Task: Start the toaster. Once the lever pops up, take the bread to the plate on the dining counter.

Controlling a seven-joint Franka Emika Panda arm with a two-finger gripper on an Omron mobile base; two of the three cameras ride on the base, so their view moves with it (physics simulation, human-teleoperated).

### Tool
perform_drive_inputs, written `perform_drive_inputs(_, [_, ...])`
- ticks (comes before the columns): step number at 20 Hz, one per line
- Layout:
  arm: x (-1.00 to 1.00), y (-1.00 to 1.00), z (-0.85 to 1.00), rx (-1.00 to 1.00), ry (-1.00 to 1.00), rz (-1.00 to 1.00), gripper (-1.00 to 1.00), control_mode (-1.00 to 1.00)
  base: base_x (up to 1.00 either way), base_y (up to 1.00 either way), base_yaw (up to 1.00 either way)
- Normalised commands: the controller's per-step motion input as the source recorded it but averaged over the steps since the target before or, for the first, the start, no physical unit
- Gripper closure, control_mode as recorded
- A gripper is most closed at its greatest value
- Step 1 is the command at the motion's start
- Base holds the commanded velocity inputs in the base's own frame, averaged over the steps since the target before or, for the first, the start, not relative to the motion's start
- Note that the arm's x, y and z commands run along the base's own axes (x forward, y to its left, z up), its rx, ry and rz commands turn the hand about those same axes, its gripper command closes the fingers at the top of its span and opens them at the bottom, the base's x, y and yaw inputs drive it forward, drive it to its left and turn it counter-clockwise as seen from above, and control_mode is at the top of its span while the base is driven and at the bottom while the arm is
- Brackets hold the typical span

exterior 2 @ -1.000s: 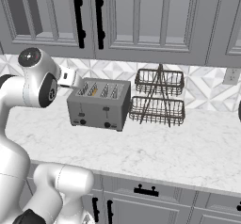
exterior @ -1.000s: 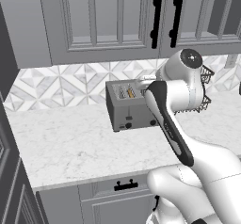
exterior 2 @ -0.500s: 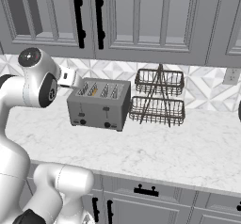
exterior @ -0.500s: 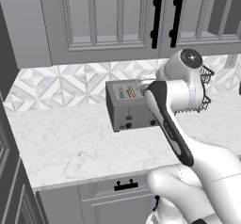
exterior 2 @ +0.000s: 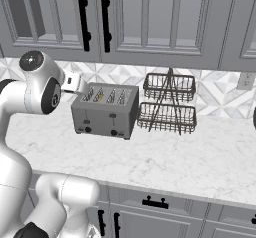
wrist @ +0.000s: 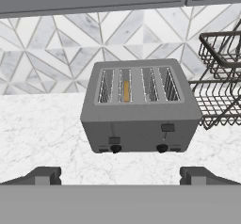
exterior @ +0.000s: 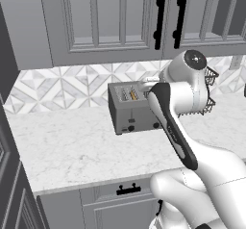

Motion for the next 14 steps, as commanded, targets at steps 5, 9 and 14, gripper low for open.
perform_drive_inputs(5, [0.00, 0.00, 0.00, 0.00, 0.00, 0.00, -1.00, -1.00, 0.00, 0.00, 0.00])
perform_drive_inputs(9, [0.00, 0.00, 0.00, 0.00, 0.00, 0.00, -1.00, -1.00, 0.00, 0.00, 0.00])
perform_drive_inputs(14, [0.00, 0.00, 0.00, 0.00, 0.00, 0.00, -1.00, -1.00, 0.00, 0.00, 0.00])
